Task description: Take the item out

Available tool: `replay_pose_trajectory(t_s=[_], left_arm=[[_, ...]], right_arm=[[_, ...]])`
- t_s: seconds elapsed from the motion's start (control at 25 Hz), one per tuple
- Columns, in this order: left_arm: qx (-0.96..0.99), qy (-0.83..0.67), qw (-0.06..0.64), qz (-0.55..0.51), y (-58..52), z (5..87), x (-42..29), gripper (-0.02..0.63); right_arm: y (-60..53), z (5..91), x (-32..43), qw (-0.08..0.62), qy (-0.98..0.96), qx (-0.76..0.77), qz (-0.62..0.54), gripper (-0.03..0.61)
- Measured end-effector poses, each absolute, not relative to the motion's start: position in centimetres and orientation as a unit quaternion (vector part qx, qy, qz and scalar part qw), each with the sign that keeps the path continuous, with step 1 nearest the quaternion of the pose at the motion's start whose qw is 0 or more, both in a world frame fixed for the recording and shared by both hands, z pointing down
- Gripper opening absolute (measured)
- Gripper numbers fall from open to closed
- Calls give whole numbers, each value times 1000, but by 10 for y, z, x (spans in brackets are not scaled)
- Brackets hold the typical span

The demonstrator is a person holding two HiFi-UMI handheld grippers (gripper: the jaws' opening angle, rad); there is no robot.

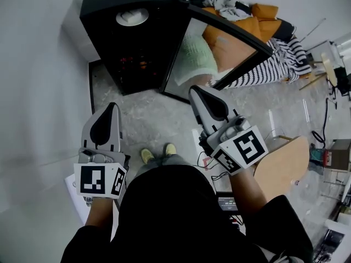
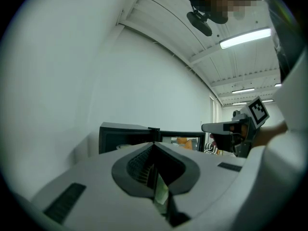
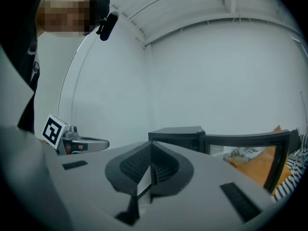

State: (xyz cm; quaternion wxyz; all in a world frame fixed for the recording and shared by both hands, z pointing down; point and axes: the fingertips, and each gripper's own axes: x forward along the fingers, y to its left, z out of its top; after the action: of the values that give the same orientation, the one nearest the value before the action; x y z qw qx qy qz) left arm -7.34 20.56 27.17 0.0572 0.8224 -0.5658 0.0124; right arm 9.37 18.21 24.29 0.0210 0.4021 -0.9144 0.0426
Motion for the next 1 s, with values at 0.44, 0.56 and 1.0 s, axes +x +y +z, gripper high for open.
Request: replay_pose_trajectory(t_s=[0.44,0.56,1.0], left_arm=[[826,-561,61,16,215,280,-99,8],[825,-561,60,13,216,280,-107,8],[822,-567,56,11,219,277,-132,8]], right_arm=[[186,249,62,22,-915,399,59,5],[188,250,54,25,-916,397,58,4],[193,251,21,46,-925,377,19,5]])
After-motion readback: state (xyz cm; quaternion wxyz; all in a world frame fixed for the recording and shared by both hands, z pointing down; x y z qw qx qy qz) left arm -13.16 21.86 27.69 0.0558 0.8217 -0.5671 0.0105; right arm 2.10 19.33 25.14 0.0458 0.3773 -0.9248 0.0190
